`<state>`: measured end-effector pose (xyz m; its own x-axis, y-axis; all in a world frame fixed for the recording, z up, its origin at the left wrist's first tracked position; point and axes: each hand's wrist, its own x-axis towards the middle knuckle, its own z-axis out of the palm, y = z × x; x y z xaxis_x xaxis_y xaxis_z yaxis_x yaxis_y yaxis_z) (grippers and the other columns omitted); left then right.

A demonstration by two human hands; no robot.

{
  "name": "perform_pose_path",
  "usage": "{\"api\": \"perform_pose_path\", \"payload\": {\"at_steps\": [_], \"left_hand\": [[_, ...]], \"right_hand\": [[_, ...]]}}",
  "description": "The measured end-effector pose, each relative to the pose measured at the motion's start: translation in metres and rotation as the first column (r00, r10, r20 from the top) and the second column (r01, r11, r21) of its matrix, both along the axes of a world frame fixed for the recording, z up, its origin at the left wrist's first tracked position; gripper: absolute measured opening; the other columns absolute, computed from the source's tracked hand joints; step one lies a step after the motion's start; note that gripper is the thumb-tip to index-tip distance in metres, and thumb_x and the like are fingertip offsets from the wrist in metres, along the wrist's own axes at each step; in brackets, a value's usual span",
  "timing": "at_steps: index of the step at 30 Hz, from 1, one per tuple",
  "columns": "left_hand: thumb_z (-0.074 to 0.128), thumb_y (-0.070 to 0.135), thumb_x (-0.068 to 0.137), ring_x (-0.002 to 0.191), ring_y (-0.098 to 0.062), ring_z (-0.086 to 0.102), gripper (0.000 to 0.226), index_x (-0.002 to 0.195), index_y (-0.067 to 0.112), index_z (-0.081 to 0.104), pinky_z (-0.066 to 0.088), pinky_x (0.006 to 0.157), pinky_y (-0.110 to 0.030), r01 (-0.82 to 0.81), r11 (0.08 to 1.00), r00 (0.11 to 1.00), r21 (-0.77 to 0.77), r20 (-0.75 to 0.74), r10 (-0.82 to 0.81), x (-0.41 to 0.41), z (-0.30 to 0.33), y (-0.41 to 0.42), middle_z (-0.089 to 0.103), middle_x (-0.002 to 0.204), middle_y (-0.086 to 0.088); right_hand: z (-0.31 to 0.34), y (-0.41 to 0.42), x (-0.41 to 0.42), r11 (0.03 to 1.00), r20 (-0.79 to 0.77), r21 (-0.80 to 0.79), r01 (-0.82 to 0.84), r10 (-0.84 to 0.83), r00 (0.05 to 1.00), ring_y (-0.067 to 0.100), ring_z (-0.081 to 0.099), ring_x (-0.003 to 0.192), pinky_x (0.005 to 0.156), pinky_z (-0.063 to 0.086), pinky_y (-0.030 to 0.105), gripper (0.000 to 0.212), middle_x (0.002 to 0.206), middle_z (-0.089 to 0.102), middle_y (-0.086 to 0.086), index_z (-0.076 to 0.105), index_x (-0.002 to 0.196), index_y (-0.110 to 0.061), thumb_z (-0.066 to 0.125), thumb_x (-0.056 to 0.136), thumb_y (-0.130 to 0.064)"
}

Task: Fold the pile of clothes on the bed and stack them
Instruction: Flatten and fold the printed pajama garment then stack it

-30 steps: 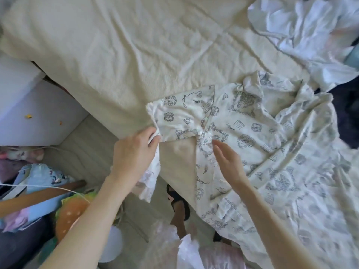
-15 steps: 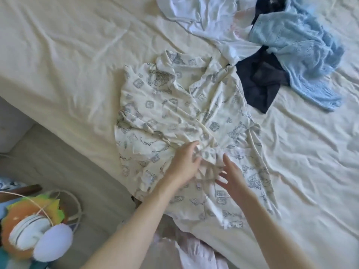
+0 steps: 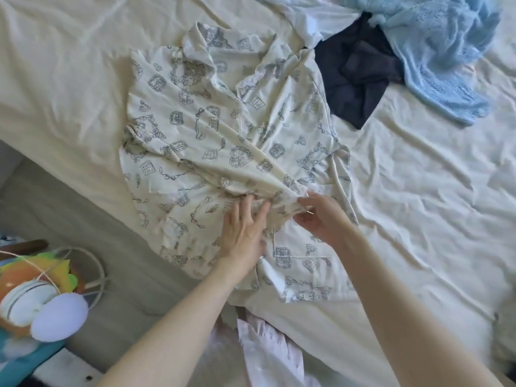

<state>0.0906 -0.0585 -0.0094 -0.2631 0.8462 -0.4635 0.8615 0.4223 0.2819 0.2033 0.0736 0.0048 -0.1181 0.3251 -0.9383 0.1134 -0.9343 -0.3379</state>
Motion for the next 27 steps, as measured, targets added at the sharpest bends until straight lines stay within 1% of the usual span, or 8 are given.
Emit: {"api": "perform_pose_path", "payload": {"at_steps": [3,7,12,15,17,20,23,27], "left_hand": [[0.054,0.0,0.083,0.113,-0.026,0.042,0.057,0.135,0.02,0.041,0.036,0.094,-0.036,-0.004,0.996,0.996,0.092,-0.093,0.013,0.006,0.008,0.007,0.047,0.126,-0.007],[0.078,-0.001,0.062,0.087,-0.026,0.061,0.042,0.102,0.008,0.068,0.048,0.077,-0.038,0.064,0.951,0.998,0.304,-0.044,-0.053,0.009,0.027,0.015,0.068,0.089,-0.007],[0.075,0.002,0.07,0.094,-0.025,0.064,0.05,0.117,0.009,0.061,0.058,0.069,-0.038,0.08,0.954,0.965,0.289,0.218,-0.147,0.039,0.043,-0.002,0.064,0.104,-0.01],[0.054,0.021,0.093,0.123,-0.019,0.045,0.055,0.144,0.022,0.034,0.046,0.096,-0.036,0.224,0.973,0.926,0.046,0.3,-0.228,0.047,0.031,-0.005,0.043,0.137,-0.004],[0.046,0.026,0.097,0.127,-0.015,0.042,0.045,0.141,0.023,0.038,0.042,0.098,-0.027,0.24,0.969,0.908,-0.062,0.367,-0.202,0.042,0.024,-0.006,0.041,0.141,0.001],[0.046,0.026,0.097,0.106,-0.005,0.054,0.036,0.133,0.024,0.048,0.039,0.074,-0.01,0.033,0.997,0.894,-0.067,0.449,0.001,0.016,0.02,-0.011,0.051,0.132,0.006],[0.047,0.023,0.097,0.093,-0.001,0.055,0.028,0.123,0.023,0.055,0.038,0.071,-0.006,-0.248,0.963,0.831,-0.109,0.487,0.269,-0.03,0.021,-0.021,0.059,0.118,0.008],[0.052,0.017,0.095,0.085,0.006,0.053,0.017,0.097,0.031,0.061,0.039,0.065,-0.005,-0.628,0.772,0.658,-0.098,0.463,0.594,-0.097,0.025,-0.04,0.06,0.096,0.016]], "right_hand": [[0.005,-0.002,0.023,1.0,-0.029,0.023,0.014,-0.013,1.0,0.016,0.059,0.062,0.054,0.056,0.024,0.02,0.071,0.057,0.009,0.056,0.088,-0.008,0.053,0.087,0.012],[0.01,0.002,0.044,0.986,0.004,0.089,-0.138,0.138,0.99,0.014,0.057,0.064,0.06,0.053,0.023,0.021,0.075,0.063,0.005,0.06,0.087,-0.012,0.057,0.086,0.008],[0.019,0.006,0.082,0.977,0.062,0.178,-0.114,0.105,0.993,0.016,0.061,0.071,0.069,0.051,0.025,0.025,0.087,0.065,0.009,0.065,0.092,-0.01,0.055,0.083,0.012],[0.014,-0.001,0.094,0.928,0.284,0.141,-0.344,0.295,0.912,0.014,0.053,0.068,0.062,0.042,0.024,0.03,0.094,0.063,0.013,0.06,0.115,-0.003,0.051,0.089,0.007],[0.009,-0.003,0.094,0.851,0.425,0.13,-0.509,0.416,0.804,0.012,0.045,0.061,0.051,0.038,0.02,0.033,0.097,0.062,0.01,0.057,0.121,0.001,0.045,0.091,0.005],[0.006,0.003,0.074,0.687,0.598,0.197,-0.699,0.481,0.641,0.015,0.055,0.064,0.055,0.046,0.026,0.027,0.109,0.065,0.01,0.059,0.115,-0.001,0.044,0.094,-0.007],[0.005,0.015,0.037,0.535,0.65,0.266,-0.802,0.515,0.559,0.017,0.059,0.073,0.054,0.043,0.024,0.03,0.116,0.064,0.011,0.058,0.12,-0.004,0.043,0.097,-0.017],[0.012,0.026,-0.034,0.4,0.634,0.338,-0.852,0.572,0.52,0.024,0.057,0.112,0.091,0.049,0.037,0.036,0.134,0.054,0.011,0.049,0.132,-0.007,0.043,0.098,-0.02]]}}
